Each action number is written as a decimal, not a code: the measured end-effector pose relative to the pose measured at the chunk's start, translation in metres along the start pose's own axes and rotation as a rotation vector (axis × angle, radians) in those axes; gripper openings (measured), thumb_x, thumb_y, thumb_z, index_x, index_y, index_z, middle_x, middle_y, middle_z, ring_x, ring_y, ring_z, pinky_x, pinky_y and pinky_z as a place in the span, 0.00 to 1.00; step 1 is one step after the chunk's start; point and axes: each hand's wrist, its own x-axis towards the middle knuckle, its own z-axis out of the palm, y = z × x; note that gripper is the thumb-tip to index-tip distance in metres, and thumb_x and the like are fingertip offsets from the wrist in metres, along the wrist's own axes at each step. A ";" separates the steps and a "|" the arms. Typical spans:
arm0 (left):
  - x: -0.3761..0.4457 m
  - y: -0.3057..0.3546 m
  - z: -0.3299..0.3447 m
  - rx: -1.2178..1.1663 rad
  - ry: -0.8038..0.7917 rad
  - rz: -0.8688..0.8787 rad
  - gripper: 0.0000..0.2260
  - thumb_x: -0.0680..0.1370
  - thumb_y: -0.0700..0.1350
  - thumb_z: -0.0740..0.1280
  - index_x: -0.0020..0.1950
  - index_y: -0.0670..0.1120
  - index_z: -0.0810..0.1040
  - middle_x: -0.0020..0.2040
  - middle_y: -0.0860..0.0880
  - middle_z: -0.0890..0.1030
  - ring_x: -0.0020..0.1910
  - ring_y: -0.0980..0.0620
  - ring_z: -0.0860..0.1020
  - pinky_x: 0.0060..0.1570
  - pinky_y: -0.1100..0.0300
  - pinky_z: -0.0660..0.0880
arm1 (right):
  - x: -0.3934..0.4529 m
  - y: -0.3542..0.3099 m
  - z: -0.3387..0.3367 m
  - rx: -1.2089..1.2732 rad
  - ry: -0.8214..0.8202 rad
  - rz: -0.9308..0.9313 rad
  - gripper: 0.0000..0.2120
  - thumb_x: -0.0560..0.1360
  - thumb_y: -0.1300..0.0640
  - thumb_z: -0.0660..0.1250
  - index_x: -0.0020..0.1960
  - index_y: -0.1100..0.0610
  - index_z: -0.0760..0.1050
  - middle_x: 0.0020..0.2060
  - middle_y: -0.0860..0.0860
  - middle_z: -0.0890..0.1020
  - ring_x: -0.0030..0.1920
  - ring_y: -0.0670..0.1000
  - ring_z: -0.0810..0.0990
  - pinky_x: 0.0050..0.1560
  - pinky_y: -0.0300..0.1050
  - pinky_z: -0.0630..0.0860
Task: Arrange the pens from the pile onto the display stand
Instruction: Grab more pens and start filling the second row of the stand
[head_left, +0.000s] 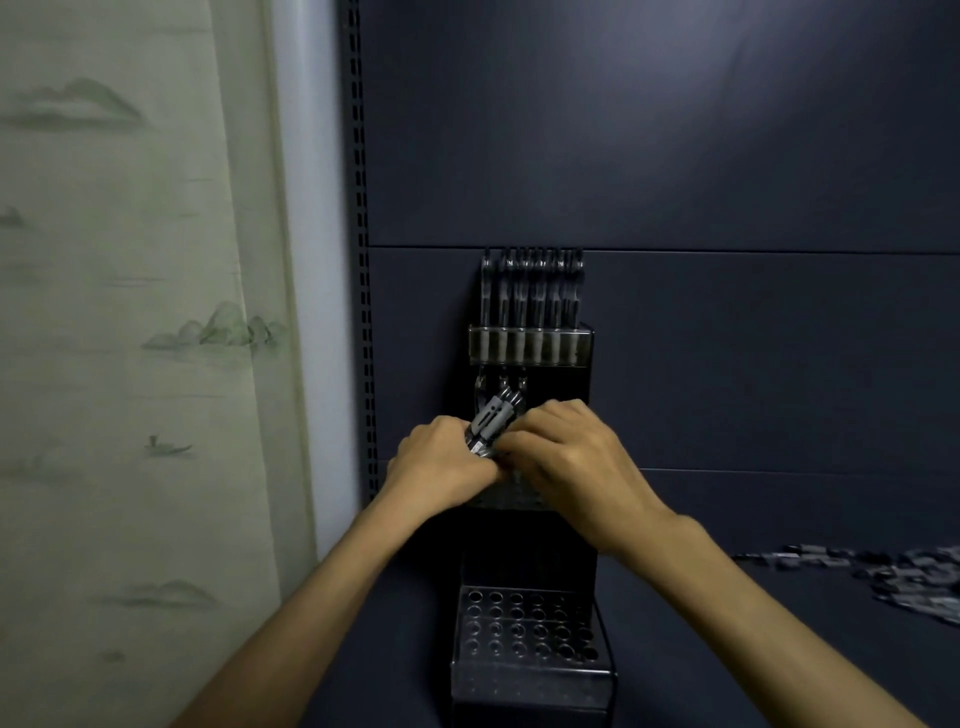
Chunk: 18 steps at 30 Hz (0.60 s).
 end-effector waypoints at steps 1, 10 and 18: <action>0.000 0.000 0.000 -0.007 -0.003 -0.003 0.10 0.69 0.57 0.73 0.42 0.52 0.79 0.39 0.52 0.82 0.41 0.49 0.80 0.43 0.54 0.79 | -0.001 0.001 0.000 -0.026 -0.018 -0.020 0.13 0.71 0.63 0.76 0.55 0.57 0.81 0.47 0.49 0.81 0.45 0.52 0.77 0.46 0.44 0.70; -0.001 -0.004 -0.008 -0.143 -0.053 0.039 0.18 0.65 0.55 0.78 0.30 0.49 0.71 0.27 0.57 0.76 0.30 0.55 0.73 0.33 0.60 0.67 | 0.002 0.028 -0.012 -0.139 -0.031 0.041 0.10 0.73 0.66 0.71 0.53 0.60 0.79 0.46 0.53 0.80 0.44 0.54 0.77 0.39 0.47 0.74; -0.002 -0.016 -0.006 -0.144 0.022 0.051 0.22 0.69 0.51 0.77 0.28 0.50 0.64 0.21 0.58 0.68 0.25 0.56 0.68 0.30 0.62 0.64 | 0.026 0.055 -0.006 0.498 0.254 0.771 0.07 0.74 0.58 0.76 0.50 0.55 0.80 0.39 0.44 0.84 0.40 0.39 0.84 0.43 0.32 0.80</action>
